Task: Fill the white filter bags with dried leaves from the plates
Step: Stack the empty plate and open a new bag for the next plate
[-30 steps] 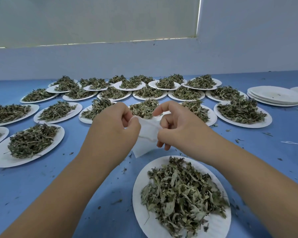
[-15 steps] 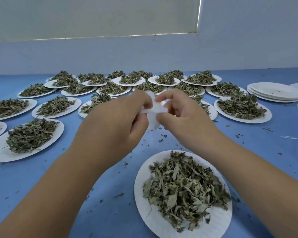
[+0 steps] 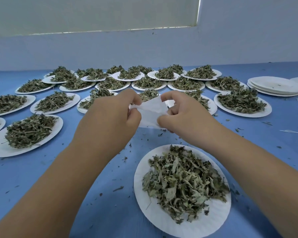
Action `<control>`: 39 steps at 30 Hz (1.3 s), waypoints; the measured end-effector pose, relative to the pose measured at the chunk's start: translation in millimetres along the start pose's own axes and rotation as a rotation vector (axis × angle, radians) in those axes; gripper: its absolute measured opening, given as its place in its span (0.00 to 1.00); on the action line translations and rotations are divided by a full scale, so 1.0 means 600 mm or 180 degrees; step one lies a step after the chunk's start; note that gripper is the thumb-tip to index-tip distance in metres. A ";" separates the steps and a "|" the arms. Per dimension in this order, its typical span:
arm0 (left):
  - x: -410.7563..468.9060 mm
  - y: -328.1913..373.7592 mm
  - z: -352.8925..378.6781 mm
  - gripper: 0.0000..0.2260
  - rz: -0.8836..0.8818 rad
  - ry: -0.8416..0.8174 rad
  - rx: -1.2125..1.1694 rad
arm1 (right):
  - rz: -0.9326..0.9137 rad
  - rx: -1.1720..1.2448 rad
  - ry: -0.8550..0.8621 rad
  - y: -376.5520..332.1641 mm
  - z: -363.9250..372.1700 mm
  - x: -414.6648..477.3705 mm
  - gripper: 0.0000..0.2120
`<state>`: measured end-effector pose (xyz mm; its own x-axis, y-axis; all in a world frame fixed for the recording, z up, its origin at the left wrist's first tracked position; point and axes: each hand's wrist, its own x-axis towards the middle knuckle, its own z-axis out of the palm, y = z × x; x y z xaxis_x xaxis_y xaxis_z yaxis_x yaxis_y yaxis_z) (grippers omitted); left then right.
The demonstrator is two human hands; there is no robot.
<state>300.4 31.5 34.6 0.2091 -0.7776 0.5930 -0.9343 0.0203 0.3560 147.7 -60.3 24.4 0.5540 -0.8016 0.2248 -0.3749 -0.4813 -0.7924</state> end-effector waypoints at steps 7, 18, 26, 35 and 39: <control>0.002 -0.006 -0.018 0.08 -0.0110 -0.0598 -0.1151 | 0.0100 -0.0173 -0.0141 -0.012 -0.005 -0.008 0.09; 0.008 -0.023 -0.038 0.04 -0.0253 -0.0211 -0.1071 | -0.0230 -0.0906 -0.0290 -0.037 -0.013 -0.064 0.24; 0.002 -0.013 -0.033 0.06 0.0059 -0.0379 -0.0085 | -0.0610 -0.2408 -0.1040 -0.055 0.007 -0.112 0.34; -0.004 -0.008 -0.018 0.06 0.0072 -0.0721 -0.0022 | -0.0425 -0.2565 -0.1505 -0.062 -0.001 -0.116 0.26; -0.004 -0.007 -0.014 0.05 0.0031 -0.0759 -0.0098 | -0.0484 -0.2535 -0.1464 -0.059 0.003 -0.115 0.17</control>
<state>306.5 38.6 37.9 0.1225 -0.9036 0.4105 -0.9259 0.0449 0.3750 124.1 12.6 35.9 0.8151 -0.5727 -0.0874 -0.5793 -0.8074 -0.1118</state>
